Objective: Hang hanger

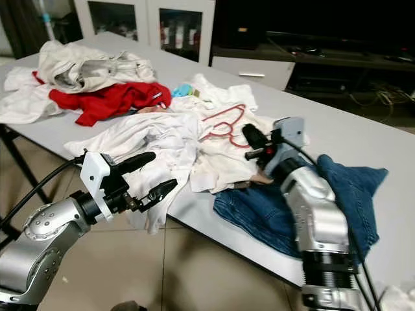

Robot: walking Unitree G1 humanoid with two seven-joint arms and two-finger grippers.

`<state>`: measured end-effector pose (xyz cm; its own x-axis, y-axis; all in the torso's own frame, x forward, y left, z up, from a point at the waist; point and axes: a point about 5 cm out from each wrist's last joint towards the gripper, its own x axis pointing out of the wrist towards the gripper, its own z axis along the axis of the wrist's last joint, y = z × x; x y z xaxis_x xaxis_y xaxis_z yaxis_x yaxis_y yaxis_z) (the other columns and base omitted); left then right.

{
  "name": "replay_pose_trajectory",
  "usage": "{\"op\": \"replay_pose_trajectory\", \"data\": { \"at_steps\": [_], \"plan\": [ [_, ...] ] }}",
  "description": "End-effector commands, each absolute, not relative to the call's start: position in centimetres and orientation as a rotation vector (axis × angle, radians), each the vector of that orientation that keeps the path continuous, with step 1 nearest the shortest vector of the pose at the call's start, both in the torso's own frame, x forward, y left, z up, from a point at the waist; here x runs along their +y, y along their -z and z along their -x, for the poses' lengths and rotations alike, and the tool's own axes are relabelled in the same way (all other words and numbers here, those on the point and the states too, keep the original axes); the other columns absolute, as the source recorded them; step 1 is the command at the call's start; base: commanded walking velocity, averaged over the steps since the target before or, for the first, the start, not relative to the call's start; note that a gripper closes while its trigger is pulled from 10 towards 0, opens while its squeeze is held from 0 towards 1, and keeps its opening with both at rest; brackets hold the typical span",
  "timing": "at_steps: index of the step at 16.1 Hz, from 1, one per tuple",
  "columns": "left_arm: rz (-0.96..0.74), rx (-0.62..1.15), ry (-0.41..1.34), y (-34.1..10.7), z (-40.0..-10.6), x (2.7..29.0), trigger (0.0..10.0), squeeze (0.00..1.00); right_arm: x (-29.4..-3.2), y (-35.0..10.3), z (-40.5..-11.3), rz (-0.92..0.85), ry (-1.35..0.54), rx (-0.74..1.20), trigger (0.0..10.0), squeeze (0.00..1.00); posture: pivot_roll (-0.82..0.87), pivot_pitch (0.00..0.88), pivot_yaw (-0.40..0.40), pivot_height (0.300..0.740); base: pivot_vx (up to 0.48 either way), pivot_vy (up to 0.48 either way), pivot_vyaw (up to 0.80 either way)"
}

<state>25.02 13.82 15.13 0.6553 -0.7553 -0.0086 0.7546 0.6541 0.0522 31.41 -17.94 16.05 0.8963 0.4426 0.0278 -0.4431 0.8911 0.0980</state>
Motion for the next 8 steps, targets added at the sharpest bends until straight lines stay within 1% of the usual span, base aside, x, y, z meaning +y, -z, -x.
{"op": "replay_pose_trajectory", "data": {
  "at_steps": [1,5,8],
  "plan": [
    [-0.062,-0.019,0.86,-15.15,-25.22,13.64,10.0,0.0,-18.26,-16.59,-31.49,-0.085,-0.447,-0.004,10.0,0.0,0.06,0.0,-0.075,0.74,0.0,0.0,0.0],
    [-0.058,-0.002,0.85,-14.83,-25.01,13.62,10.0,0.0,-18.41,-16.92,-32.07,-0.061,-0.438,0.004,10.0,0.0,0.07,0.0,-0.076,0.74,0.0,0.0,0.0],
    [-0.054,0.013,0.844,-14.81,-25.11,13.8,10.0,0.0,-17.85,-16.57,-32.2,0.0,-0.527,0.059,10.0,0.0,0.07,0.0,-0.071,0.74,0.0,0.0,0.0]
  ]
}}
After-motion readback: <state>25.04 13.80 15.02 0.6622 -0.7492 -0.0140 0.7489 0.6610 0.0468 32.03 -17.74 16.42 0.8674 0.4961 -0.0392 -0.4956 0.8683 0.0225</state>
